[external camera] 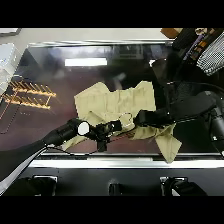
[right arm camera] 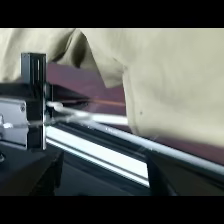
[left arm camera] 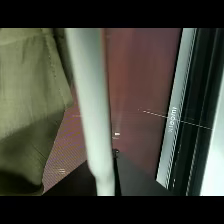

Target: Fold the clothes and pants, and hang the long-sleeved shirts on hangers.

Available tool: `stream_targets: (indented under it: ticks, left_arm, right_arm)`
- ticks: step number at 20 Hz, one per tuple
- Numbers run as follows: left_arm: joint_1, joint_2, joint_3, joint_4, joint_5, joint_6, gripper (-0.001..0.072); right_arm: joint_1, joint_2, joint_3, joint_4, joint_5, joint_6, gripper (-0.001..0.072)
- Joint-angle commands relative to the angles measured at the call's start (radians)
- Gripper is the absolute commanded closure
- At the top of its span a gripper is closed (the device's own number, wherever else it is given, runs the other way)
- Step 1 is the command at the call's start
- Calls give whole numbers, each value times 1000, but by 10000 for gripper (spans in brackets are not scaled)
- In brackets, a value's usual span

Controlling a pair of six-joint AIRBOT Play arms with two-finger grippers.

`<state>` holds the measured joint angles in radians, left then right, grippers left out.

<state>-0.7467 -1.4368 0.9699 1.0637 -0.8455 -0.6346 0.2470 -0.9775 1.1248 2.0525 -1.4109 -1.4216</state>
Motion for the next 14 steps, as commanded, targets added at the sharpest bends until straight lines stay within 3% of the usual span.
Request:
stream_targets:
  ticks: [1, 4, 6, 7, 10, 12, 13, 14]
  left_arm:
    - [-1, -2, 2, -11, 2, 3, 684]
    - [-1, -2, 2, -11, 1, 3, 684]
    - [-1, -2, 2, -11, 1, 3, 684]
    - [-1, -2, 2, -11, 1, 3, 684]
    - [-1, -2, 2, -11, -3, 2, 684]
    - [-1, -2, 2, -11, -3, 2, 684]
    - [-1, -2, 2, -10, -3, 2, 684]
    - [-1, -1, 2, -11, -4, 2, 684]
  right_arm:
    - [-1, 28, 2, -30, -31, 0, 120]
    - [-1, 87, 27, -139, -28, -13, 123]
    - [-1, 126, 46, -237, -32, -82, 248]
    - [-1, 149, 46, -285, -31, -169, 309]
    - [0, 195, 47, -433, -2, -354, 212]
    - [0, 195, 45, -686, -87, -494, 210]
    - [-15, 195, 45, -725, -71, -513, 212]
    - [-51, 193, 45, -667, -27, -556, 233]
